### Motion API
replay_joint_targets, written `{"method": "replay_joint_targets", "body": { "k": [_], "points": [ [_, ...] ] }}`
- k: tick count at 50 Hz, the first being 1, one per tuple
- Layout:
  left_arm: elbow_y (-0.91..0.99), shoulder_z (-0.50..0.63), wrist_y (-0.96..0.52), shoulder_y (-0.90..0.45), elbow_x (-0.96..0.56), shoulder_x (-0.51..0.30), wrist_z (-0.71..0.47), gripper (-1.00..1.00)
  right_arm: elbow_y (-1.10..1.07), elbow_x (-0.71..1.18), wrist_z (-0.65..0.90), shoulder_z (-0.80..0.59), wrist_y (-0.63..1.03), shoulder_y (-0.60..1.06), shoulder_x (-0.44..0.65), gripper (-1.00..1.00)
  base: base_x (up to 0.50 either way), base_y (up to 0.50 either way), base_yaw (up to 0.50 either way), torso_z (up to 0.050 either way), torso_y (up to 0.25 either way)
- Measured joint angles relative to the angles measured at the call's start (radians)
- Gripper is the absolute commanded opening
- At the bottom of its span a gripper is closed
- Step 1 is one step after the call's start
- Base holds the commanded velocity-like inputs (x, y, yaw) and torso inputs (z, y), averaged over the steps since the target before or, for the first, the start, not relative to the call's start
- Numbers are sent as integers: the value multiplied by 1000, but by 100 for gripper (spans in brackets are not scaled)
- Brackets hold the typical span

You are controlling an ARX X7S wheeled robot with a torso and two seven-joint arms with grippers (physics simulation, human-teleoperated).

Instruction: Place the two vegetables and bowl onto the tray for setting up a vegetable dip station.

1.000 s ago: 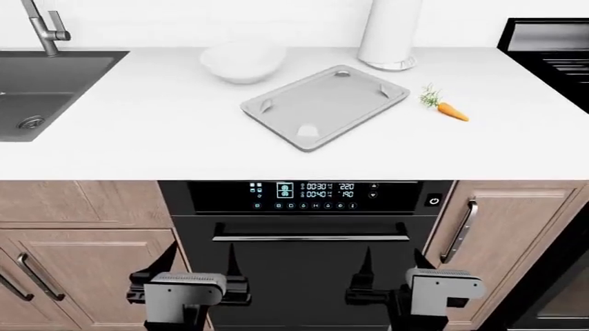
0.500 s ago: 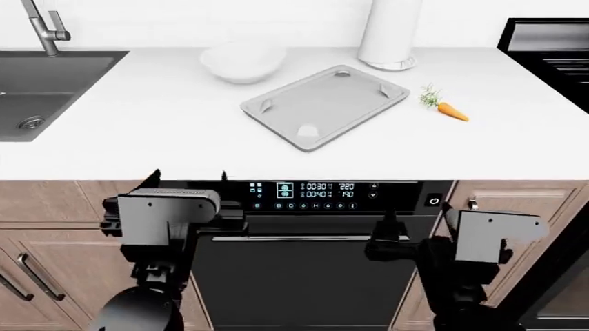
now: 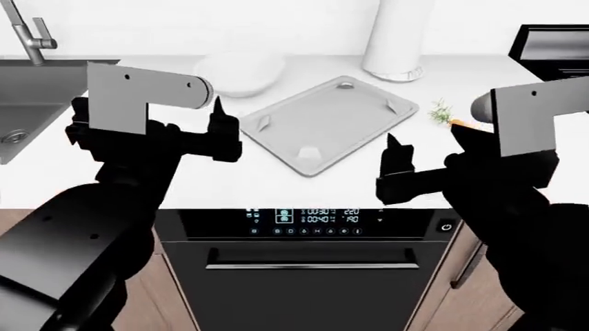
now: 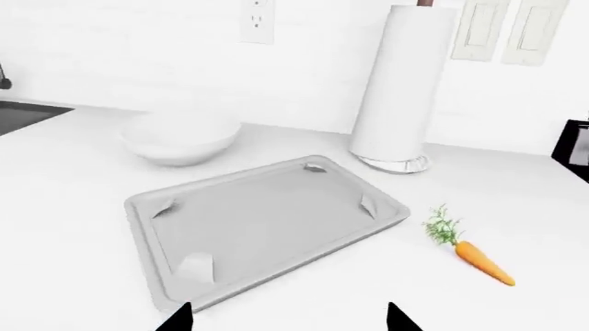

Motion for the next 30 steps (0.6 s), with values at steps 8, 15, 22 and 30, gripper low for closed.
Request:
{"method": "replay_joint_targets", "body": {
  "k": [8, 15, 22, 30],
  "points": [
    [-8, -14, -69, -77, -97, -21, -56, 100, 54, 151, 107, -60, 8, 107, 55, 100, 500, 0, 0, 0, 0],
    [-38, -22, -94, -139, -257, -59, -163, 100, 91, 237, 165, -106, 2, 173, 94, 100, 500, 0, 0, 0, 0],
    [-94, -25, -107, -195, -398, -94, -257, 100, 110, 299, 204, -147, -10, 214, 122, 100, 500, 0, 0, 0, 2],
    [-152, -19, -111, -250, -518, -128, -350, 100, 120, 356, 245, -193, -31, 250, 145, 100, 500, 0, 0, 0, 0]
  ]
}}
